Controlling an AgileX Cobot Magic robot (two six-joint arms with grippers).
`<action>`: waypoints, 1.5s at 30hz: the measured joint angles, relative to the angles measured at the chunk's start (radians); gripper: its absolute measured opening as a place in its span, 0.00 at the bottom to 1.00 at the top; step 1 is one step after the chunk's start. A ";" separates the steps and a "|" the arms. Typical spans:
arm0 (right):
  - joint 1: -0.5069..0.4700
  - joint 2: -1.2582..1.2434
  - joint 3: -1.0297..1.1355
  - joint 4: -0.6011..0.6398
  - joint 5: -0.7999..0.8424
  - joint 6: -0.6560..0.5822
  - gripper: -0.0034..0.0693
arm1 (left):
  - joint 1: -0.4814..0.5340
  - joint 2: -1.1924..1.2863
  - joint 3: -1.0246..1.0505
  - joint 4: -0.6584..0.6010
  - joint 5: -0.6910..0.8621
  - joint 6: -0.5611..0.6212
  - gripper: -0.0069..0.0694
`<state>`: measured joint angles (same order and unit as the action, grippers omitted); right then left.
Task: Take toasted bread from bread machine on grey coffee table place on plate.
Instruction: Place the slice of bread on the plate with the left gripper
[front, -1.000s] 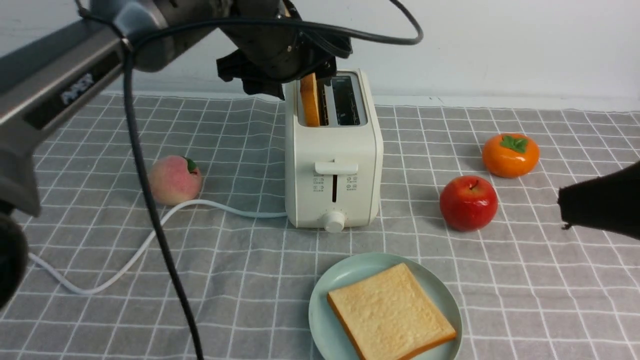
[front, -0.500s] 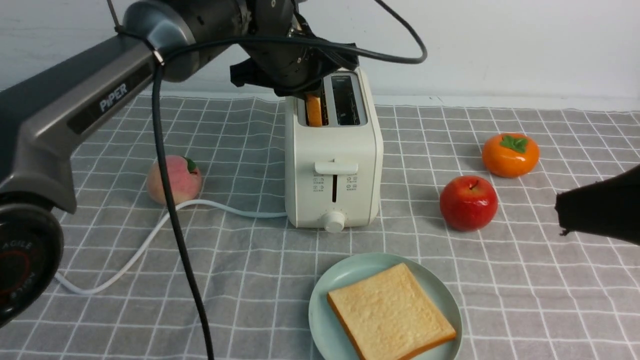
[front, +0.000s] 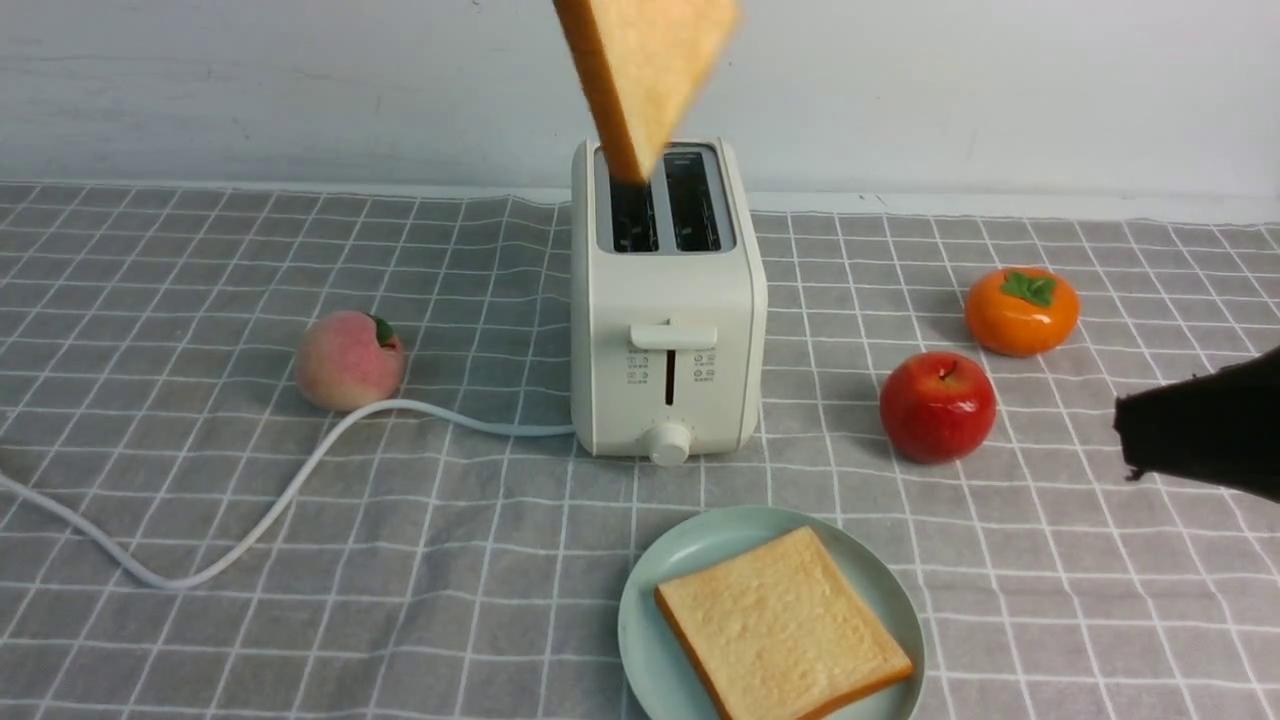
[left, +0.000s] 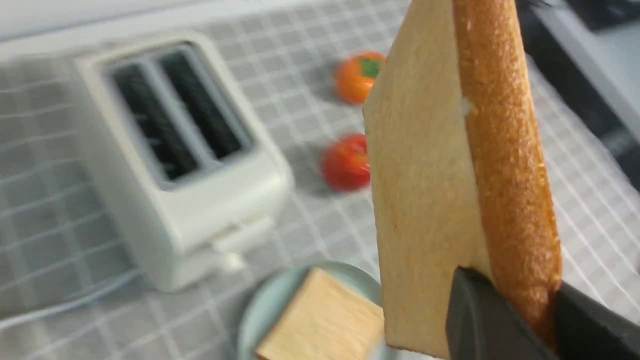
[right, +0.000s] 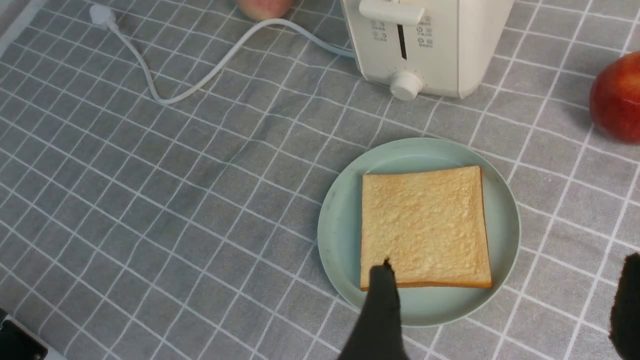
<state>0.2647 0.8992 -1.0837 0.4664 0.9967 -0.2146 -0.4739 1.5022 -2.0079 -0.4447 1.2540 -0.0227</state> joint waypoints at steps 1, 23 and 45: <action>0.000 0.000 0.000 0.000 0.000 0.000 0.83 | 0.000 -0.026 0.051 -0.081 -0.001 0.048 0.17; 0.000 0.000 0.000 0.015 0.000 0.000 0.83 | 0.000 0.259 0.916 -0.808 -0.442 0.426 0.17; 0.000 0.000 0.000 -0.008 0.087 0.005 0.72 | 0.186 0.202 0.797 -0.399 -0.325 0.347 0.86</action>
<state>0.2647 0.8992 -1.0837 0.4583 1.0841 -0.2095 -0.2874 1.7041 -1.2114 -0.8438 0.9292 0.3246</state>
